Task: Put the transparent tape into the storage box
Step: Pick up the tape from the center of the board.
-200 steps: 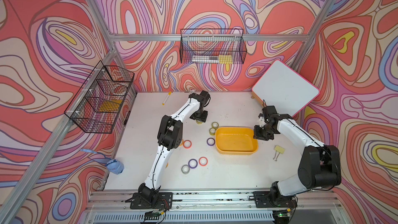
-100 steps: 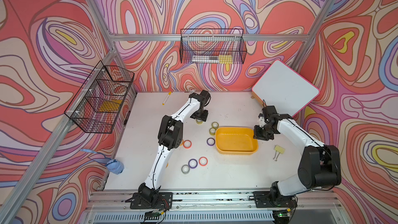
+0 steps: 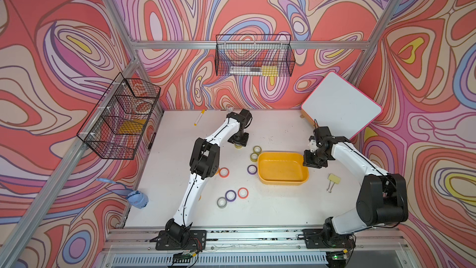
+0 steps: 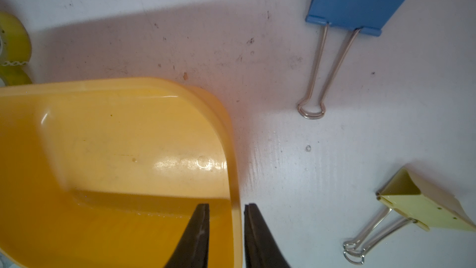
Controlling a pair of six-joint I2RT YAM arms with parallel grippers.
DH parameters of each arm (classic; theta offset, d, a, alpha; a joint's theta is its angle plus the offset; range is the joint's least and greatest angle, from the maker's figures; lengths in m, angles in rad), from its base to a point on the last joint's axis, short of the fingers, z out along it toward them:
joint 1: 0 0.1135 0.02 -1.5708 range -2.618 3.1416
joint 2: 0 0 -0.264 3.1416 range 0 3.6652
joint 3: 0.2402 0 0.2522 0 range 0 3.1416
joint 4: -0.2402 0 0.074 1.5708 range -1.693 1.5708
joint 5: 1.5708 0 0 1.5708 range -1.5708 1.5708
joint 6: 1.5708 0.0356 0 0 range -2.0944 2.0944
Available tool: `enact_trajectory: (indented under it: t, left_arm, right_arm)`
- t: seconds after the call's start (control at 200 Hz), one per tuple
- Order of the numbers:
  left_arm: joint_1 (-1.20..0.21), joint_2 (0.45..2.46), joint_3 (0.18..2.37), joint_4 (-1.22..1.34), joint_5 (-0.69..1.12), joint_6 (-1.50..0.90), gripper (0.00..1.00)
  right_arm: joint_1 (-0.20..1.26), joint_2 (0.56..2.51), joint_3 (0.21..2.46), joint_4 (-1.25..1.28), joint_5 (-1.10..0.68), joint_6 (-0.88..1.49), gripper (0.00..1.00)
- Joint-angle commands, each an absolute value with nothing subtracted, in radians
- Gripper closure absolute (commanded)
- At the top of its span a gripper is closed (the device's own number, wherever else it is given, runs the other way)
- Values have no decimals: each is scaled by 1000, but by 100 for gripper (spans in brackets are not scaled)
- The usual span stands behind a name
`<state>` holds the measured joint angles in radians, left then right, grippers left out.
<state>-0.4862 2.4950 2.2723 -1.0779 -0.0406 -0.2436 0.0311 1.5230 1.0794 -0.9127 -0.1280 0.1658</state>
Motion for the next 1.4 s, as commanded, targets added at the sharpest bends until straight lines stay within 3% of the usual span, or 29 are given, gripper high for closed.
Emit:
enact_trajectory:
  t: [0.0,0.521,1.157,1.392]
  left_arm:
    - [-493,2516,2296,-1087,-40,-247,41]
    - [-491,2509,2296,-1092,-34,-244,51]
    - [-508,2304,2228,-1160,-33,-256,49]
    - [-593,2184,2179,-1178,-85,-225,48]
  right_arm:
    - [26,1508,1088,-922,-132,160,74]
    - [26,1501,1092,-928,-130,161,75]
    - [23,1505,1078,-907,-138,164,75]
    - [-31,1511,1065,-872,-172,156,75]
